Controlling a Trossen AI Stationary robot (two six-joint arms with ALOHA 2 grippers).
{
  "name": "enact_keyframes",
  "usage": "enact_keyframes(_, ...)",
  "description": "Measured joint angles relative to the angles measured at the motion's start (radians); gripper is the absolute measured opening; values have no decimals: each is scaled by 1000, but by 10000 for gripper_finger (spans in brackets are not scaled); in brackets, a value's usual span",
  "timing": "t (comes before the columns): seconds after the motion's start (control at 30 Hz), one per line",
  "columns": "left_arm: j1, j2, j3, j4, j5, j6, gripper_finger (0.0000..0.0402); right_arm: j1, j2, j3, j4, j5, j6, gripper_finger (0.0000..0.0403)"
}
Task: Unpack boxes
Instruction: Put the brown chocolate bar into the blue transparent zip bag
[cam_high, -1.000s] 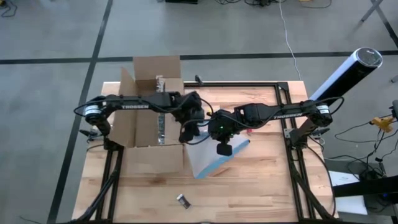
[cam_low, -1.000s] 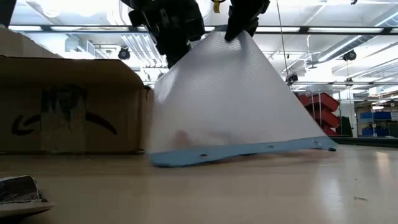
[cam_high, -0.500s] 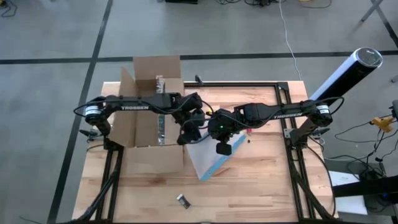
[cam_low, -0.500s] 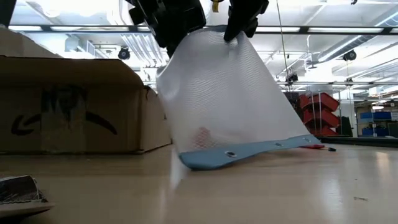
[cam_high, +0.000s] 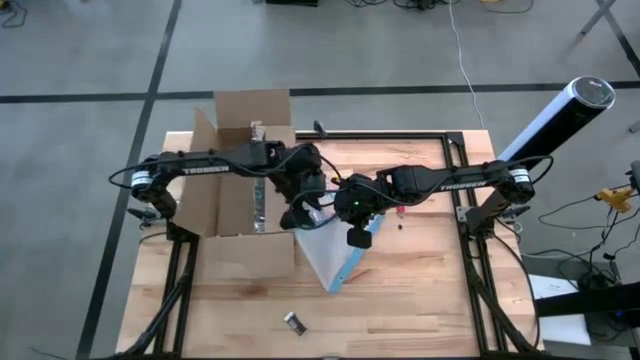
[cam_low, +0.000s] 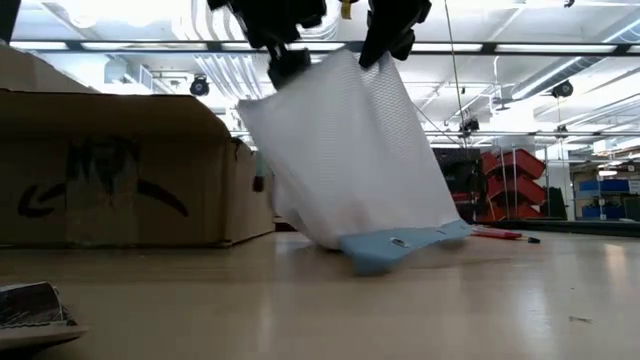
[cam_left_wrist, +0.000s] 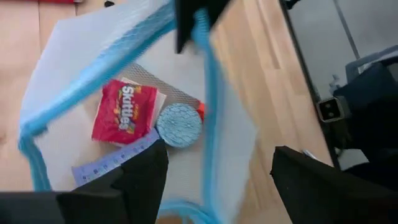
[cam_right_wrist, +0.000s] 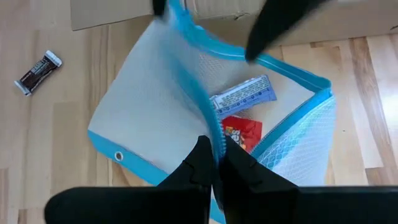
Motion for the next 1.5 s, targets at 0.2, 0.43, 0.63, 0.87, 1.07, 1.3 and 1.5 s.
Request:
enact_keyframes(0.2, -87, -120, -6, -102, -97, 63, 237, -10, 0, 0, -1, 1, 13, 0)
enact_keyframes(0.43, -342, -225, -112, -86, -420, 90, 235, -19, 0, 0, -1, 5, 25, 0)
enact_keyframes(0.63, -562, -219, -275, 73, -596, 88, 245, -23, 0, 0, -1, 9, 59, 0)
enact_keyframes(0.87, -697, -155, -430, 300, -605, 39, 223, -23, 0, 0, 0, 25, 116, 0)
enact_keyframes(1.07, -748, -68, -478, 391, -593, 14, 201, -23, 0, 0, 2, 26, 159, 0)
enact_keyframes(1.3, -795, 52, -479, 474, -560, 7, 200, -23, 0, 0, 13, 27, 207, 0)
enact_keyframes(1.5, -828, 123, -456, 543, -552, 9, 219, -22, 0, 0, 26, 26, 227, 0)
